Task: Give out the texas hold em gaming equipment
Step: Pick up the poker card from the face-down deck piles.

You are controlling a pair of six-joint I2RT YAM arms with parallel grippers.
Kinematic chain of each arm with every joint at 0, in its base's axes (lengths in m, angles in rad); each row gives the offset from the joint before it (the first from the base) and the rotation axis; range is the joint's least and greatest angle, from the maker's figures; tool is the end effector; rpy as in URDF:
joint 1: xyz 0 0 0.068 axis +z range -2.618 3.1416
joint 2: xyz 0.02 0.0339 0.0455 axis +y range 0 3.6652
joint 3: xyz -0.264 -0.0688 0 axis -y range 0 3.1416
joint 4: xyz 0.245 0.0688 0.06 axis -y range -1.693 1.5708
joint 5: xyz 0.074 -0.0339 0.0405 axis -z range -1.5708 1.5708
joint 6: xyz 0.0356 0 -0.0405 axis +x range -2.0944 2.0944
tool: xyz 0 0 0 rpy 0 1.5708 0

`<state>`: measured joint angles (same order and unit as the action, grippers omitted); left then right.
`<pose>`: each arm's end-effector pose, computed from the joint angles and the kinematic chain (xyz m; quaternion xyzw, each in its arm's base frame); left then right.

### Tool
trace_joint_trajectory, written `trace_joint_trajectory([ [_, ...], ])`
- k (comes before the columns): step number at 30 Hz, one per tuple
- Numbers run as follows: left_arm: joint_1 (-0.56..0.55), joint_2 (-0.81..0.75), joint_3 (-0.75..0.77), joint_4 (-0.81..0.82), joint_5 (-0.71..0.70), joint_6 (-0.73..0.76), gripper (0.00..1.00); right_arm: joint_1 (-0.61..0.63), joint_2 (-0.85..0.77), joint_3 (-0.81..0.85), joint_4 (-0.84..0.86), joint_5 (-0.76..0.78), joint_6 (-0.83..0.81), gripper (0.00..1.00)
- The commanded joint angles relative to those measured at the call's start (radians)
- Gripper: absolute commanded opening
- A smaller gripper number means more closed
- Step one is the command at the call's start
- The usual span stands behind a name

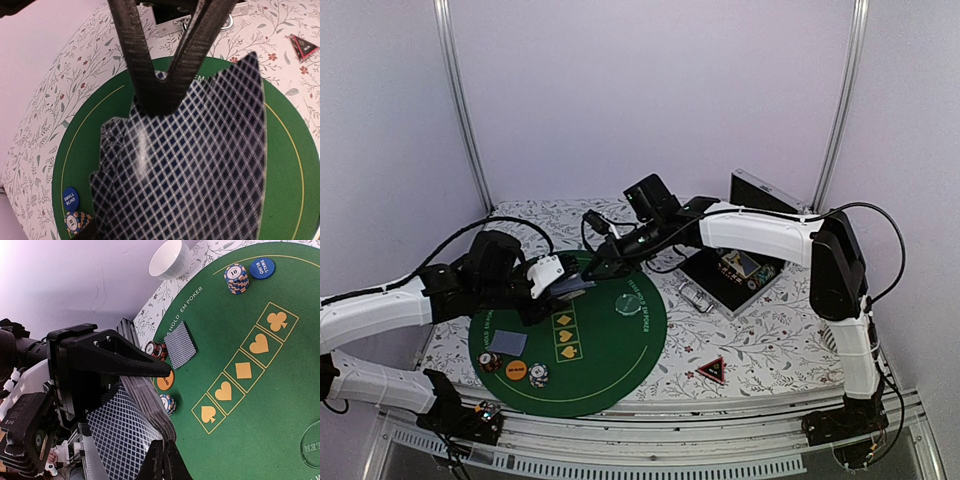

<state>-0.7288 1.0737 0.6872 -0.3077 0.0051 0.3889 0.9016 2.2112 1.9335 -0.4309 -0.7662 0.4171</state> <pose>0.1699 -0.1519 0.2387 0.4810 0.7671 -0.0741 0.4179 0.2942 0.4118 0.2509 -0.3538 0.7806 0.5058 0.0983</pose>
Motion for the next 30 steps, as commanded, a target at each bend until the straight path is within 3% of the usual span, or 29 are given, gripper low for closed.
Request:
trace_joint_trajectory([
  [1, -0.011, -0.008, -0.002, 0.046, 0.001, -0.006, 0.49, -0.019, -0.051, 0.017, -0.035, 0.024, -0.018, 0.02],
  [23, -0.012, -0.011, -0.003, 0.047, -0.056, -0.006, 0.49, -0.102, -0.209, -0.013, -0.023, 0.088, -0.035, 0.02],
  [30, 0.001, 0.005, 0.009, 0.045, -0.128, -0.033, 0.49, -0.166, -0.199, -0.115, 0.226, 0.203, 0.107, 0.02],
])
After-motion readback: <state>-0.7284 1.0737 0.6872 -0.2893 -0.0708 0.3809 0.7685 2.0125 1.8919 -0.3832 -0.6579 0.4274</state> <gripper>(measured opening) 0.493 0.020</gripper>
